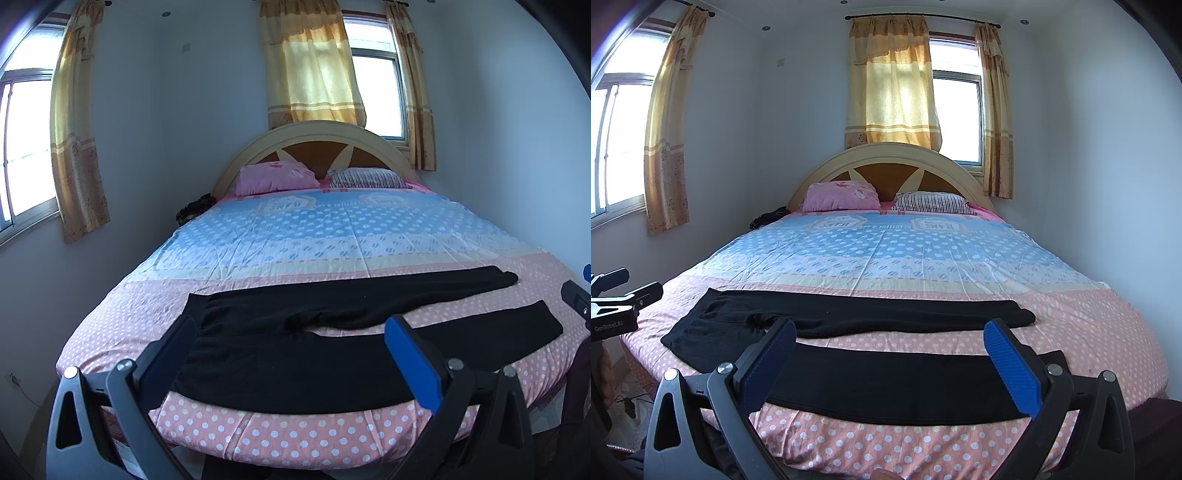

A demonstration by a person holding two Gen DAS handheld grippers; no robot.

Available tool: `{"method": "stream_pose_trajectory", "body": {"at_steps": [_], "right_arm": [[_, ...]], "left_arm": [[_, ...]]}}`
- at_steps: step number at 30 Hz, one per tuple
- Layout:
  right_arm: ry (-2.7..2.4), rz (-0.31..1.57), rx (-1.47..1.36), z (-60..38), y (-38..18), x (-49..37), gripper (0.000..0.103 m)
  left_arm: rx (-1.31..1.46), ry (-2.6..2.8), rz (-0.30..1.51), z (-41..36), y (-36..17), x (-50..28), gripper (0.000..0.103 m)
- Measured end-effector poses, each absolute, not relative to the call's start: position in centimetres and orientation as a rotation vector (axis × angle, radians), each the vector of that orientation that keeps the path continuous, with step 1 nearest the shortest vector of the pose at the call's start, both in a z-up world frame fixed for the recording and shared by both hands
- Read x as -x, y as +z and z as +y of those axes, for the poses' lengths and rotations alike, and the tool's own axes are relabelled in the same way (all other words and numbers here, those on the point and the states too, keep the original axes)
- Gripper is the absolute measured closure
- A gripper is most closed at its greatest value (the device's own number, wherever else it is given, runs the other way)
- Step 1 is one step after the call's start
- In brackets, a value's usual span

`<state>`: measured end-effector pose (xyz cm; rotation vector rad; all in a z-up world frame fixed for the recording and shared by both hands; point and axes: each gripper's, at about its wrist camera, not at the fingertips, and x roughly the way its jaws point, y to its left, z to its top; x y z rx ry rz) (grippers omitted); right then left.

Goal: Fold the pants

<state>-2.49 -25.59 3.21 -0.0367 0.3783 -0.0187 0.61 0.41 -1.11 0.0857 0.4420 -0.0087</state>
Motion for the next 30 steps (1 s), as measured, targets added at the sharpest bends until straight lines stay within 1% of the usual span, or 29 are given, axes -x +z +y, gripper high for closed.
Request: {"method": "stream_pose_trajectory", "body": {"at_steps": [30], "right_arm": [[-0.022, 0.386, 0.044, -25.52, 2.82, 2.29, 0.001]], "left_arm": [[-0.076, -0.007, 0.439, 0.59, -0.92, -0.65, 0.0]]}}
